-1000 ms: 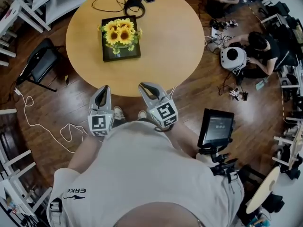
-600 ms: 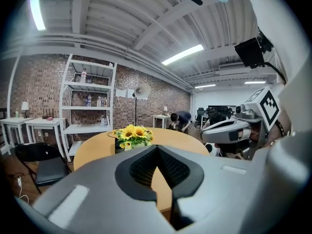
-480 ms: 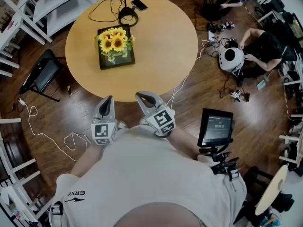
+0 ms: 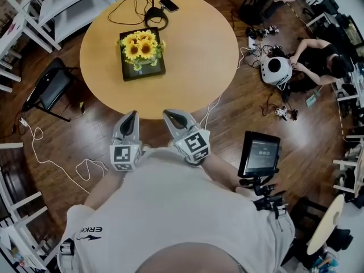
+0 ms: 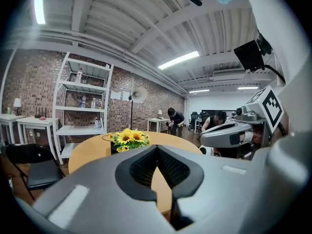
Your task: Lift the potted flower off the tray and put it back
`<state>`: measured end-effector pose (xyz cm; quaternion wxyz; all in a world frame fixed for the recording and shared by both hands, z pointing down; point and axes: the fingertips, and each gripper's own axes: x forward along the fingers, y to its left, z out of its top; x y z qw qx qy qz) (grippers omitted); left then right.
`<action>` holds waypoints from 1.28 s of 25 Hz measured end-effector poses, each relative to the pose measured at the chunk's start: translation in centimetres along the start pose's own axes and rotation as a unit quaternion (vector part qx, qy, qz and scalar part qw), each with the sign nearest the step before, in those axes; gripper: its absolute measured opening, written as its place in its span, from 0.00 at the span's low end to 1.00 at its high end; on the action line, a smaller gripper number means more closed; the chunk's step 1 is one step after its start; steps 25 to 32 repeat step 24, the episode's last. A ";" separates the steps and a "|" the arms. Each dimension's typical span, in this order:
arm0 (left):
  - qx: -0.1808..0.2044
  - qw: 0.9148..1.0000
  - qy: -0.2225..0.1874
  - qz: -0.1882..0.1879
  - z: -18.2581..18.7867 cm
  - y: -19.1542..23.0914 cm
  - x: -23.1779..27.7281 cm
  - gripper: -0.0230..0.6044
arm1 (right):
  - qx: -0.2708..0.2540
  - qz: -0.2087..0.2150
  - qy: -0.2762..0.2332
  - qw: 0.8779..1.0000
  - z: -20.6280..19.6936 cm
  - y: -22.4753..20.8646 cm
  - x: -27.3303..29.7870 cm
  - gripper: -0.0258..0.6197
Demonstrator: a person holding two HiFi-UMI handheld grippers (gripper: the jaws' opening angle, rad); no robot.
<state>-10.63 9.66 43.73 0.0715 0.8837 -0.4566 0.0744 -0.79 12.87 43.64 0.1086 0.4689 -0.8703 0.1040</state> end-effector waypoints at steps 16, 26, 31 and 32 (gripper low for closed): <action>-0.003 1.000 -0.005 -0.009 -0.1 0.4 -0.3 0.04 | -0.017 0.002 0.000 1.000 0.6 1.0 0.7 0.06; -0.004 1.000 -0.008 -0.013 0.1 0.2 -0.6 0.04 | -0.030 0.004 -0.004 1.000 0.8 1.3 0.8 0.06; -0.004 1.000 -0.008 -0.013 0.1 0.2 -0.6 0.04 | -0.030 0.004 -0.004 1.000 0.8 1.3 0.8 0.06; -0.004 1.000 -0.008 -0.013 0.1 0.2 -0.6 0.04 | -0.030 0.004 -0.004 1.000 0.8 1.3 0.8 0.06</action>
